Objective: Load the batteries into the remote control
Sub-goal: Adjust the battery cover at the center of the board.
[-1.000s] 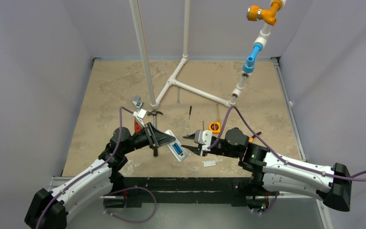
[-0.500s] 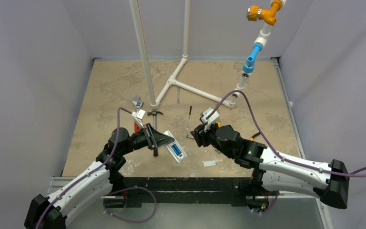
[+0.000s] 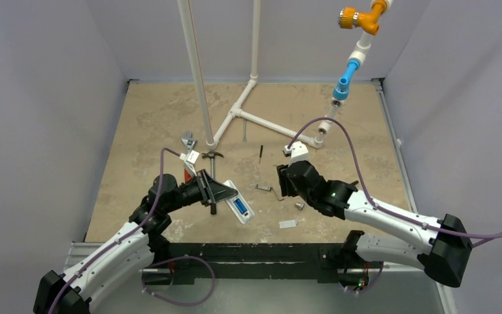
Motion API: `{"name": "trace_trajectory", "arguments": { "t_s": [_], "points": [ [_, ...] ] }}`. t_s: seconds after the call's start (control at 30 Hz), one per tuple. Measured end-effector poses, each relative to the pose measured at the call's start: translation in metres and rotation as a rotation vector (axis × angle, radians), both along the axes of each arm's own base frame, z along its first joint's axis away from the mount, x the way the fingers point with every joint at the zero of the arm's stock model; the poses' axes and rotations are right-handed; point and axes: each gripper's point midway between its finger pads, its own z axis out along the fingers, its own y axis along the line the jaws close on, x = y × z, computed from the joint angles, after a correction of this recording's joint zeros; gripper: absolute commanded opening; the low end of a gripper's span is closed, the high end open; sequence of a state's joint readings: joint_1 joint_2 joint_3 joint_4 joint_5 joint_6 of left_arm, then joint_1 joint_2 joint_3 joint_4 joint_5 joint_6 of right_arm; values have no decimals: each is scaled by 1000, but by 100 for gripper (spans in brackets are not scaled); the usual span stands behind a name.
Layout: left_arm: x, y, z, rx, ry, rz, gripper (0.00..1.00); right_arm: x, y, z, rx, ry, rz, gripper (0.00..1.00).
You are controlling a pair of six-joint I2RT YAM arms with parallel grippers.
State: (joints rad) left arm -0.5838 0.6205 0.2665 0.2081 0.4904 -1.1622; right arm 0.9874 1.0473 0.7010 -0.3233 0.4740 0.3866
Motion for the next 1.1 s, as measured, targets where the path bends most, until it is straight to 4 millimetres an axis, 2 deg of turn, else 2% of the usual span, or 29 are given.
{"name": "trace_trajectory", "arguments": {
  "t_s": [0.13,0.33,0.47,0.73,0.97,1.1],
  "points": [
    [0,0,1,5,-1,-1,0,11,-26,-11,25,82,-125,48],
    [0,1,1,18,-7,-2,0,2,-38,-32,29,169,-172,48],
    [0,1,2,29,-3,-4,0,-11,-41,-48,23,240,-162,48],
    [1,0,4,39,-14,-6,0,-39,-46,-64,55,354,-160,46],
    [2,-1,-1,51,3,-8,0,-72,-50,-83,98,484,-149,37],
    [3,-1,-1,52,5,-8,0,-84,-49,-91,106,543,-141,33]
  ]
}}
